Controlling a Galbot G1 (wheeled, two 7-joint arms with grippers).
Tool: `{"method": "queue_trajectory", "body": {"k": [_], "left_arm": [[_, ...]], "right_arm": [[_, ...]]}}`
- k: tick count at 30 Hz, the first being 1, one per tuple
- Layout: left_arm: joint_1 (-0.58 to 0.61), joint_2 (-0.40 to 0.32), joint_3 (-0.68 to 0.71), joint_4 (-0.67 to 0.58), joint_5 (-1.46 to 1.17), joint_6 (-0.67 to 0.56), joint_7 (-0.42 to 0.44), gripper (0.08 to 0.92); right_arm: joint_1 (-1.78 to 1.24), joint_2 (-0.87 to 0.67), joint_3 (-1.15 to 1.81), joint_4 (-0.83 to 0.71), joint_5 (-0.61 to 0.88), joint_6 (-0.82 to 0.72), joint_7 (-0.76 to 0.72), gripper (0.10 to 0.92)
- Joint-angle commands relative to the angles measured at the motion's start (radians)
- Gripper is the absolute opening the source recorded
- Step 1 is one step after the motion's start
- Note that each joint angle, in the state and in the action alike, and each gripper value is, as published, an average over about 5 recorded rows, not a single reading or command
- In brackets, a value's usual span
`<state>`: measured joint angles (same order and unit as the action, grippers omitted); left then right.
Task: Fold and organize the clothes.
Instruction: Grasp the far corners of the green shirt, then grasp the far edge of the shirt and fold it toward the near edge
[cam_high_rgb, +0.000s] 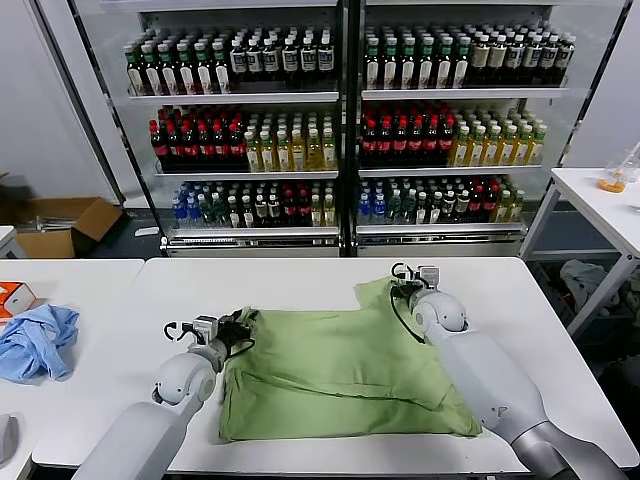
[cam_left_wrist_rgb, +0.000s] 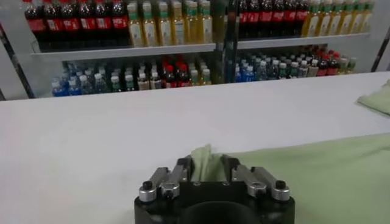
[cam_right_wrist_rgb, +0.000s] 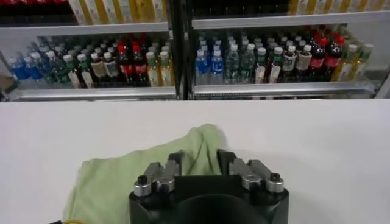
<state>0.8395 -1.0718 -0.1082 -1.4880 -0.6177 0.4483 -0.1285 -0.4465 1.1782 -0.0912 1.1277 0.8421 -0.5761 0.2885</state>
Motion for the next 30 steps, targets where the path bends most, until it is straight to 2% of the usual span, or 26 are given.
{"method": "queue_trajectory", "body": {"k": [1,6,9,16,30], "left_arm": [[0.014,0.009,-0.011,-0.033,-0.048,-0.031,0.032,0.265],[0.036,0.019,-0.034,-0.083,-0.074,-0.062,0.042,0.155],[0.053,0.028,-0.049,-0.121,-0.089,-0.080,0.047,0.133],[0.117,0.058,-0.091,-0.219,-0.109,-0.091,0.053,0.128],[0.282,0.111,-0.205,-0.392,-0.163,-0.078,0.060,0.128]], "right_arm": [[-0.018,-0.009,0.003,0.069,0.026,-0.003,-0.025,0.309],[-0.042,-0.032,0.025,0.169,0.021,0.001,-0.026,0.179],[-0.059,-0.052,0.045,0.236,0.019,0.009,-0.024,0.117],[-0.135,-0.137,0.126,0.442,0.032,0.014,-0.018,0.104],[-0.381,-0.307,0.331,0.751,0.101,-0.002,0.007,0.104]]}}
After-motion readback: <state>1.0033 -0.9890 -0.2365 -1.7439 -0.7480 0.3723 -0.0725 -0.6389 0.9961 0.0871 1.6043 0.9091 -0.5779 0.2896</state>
